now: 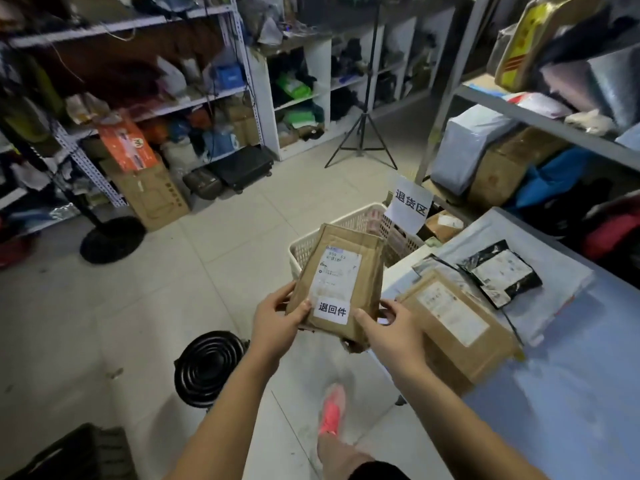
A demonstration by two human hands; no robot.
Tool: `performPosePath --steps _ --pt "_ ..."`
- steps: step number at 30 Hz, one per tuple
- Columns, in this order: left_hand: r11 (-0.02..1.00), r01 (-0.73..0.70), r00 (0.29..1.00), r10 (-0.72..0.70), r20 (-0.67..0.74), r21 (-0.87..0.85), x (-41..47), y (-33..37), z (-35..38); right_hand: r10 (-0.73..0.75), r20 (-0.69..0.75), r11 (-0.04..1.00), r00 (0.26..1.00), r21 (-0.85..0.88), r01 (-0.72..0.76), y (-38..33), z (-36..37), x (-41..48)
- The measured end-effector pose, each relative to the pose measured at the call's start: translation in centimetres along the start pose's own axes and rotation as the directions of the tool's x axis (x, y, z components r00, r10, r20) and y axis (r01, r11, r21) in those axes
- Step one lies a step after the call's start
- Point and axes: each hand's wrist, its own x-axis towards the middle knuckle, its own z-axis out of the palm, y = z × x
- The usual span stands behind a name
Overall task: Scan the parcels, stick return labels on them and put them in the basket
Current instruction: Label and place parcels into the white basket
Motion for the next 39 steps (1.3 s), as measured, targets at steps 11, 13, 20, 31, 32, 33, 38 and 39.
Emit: performPosePath --steps 11,13,20,31,32,33,38,39 --pt "0.939 0.077 0.984 -0.125 0.124 0.335 25.1 -2.2 -3.3 0.253 0.023 0.963 0.967 -0.099 -0.250 -3.2 14.6 18.7" --pt "0.920 0.073 0.971 -0.153 0.181 0.385 29.1 -2.7 -3.1 0.318 0.002 0.942 0.948 -0.109 -0.316 -3.3 16.2 21.8" --pt "0.819 -0.073 0.876 -0.221 0.430 0.570 46.0 -6.1 1.1 0.512 -0.139 0.854 0.848 -0.029 -0.520 -0.7 21.1 34.4" --pt "0.689 -0.198 0.783 -0.317 0.536 0.697 67.8 -19.8 11.9 0.663 -0.259 0.742 0.702 0.107 -0.661 12.2 29.1 54.7" --pt "0.675 -0.215 0.782 -0.314 0.538 0.706 69.2 -21.6 12.7 0.667 -0.243 0.741 0.704 0.114 -0.662 14.2 29.8 56.3" --pt "0.668 -0.221 0.775 -0.322 0.543 0.711 70.5 -23.5 13.4 0.670 -0.233 0.738 0.705 0.106 -0.666 16.0 30.4 57.7" --pt "0.621 -0.225 0.759 -0.371 0.535 0.751 74.4 -32.6 15.5 0.685 -0.223 0.715 0.693 0.025 -0.699 24.2 33.3 62.5" --pt "0.623 -0.235 0.754 -0.368 0.545 0.746 74.5 -34.2 15.8 0.691 -0.220 0.709 0.688 0.022 -0.705 25.5 33.7 62.8"
